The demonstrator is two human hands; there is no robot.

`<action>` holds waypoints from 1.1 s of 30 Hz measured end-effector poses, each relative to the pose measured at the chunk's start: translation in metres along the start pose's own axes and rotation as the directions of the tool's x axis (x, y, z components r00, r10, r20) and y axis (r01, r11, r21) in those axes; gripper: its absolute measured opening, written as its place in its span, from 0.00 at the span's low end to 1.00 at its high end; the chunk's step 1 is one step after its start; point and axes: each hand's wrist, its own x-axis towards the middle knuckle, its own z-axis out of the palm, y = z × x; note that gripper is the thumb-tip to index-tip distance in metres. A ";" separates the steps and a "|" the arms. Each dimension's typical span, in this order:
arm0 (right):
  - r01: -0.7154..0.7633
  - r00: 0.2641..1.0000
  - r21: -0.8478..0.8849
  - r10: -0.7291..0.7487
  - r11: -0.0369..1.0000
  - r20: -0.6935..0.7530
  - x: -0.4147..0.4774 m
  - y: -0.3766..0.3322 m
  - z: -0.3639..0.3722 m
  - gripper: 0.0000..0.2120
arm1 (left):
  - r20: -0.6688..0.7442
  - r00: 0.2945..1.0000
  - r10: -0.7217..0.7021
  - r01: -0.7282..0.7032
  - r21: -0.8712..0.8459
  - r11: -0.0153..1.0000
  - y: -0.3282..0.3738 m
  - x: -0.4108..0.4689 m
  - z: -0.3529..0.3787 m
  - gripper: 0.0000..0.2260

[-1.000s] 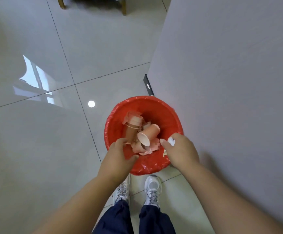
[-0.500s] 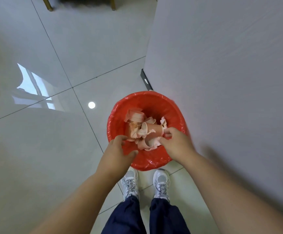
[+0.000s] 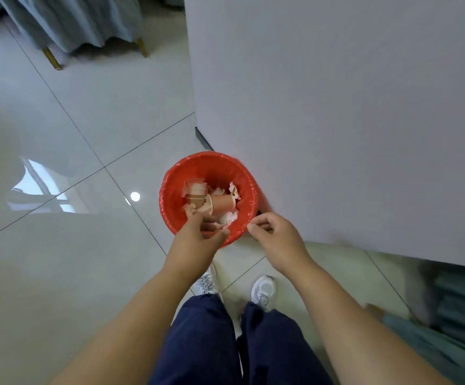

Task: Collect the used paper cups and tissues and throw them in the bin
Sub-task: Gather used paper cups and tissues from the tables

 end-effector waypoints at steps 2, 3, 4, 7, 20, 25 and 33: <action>0.002 1.000 0.027 -0.001 1.000 -0.028 -0.029 0.004 -0.017 0.02 | 0.014 1.000 0.019 -0.019 0.017 1.000 0.012 -0.025 0.009 0.12; 0.004 0.999 0.039 -0.003 0.999 -0.040 -0.043 0.007 -0.025 0.02 | 0.023 0.999 0.031 -0.031 0.031 0.999 0.017 -0.037 0.014 0.12; 0.013 0.999 0.049 -0.010 0.999 -0.052 -0.057 0.011 -0.034 0.02 | 0.031 0.999 0.044 -0.045 0.040 0.998 0.022 -0.050 0.021 0.12; 0.049 0.996 0.054 -0.045 0.997 -0.075 -0.099 0.029 -0.062 0.03 | 0.062 0.994 0.089 -0.093 0.067 0.993 0.034 -0.088 0.046 0.12; 0.139 0.925 0.152 -0.073 0.979 -0.374 -0.256 0.175 -0.221 0.02 | 0.287 0.902 0.323 -0.390 0.217 0.895 0.096 -0.228 0.237 0.10; 0.167 0.827 0.244 -0.001 0.955 -0.563 -0.289 0.218 -0.284 0.02 | 0.406 0.820 0.403 -0.518 0.229 0.824 0.150 -0.256 0.300 0.10; 0.242 0.650 0.359 0.124 0.902 -0.750 -0.309 0.255 -0.390 0.01 | 0.500 0.688 0.526 -0.666 0.145 0.732 0.249 -0.268 0.399 0.07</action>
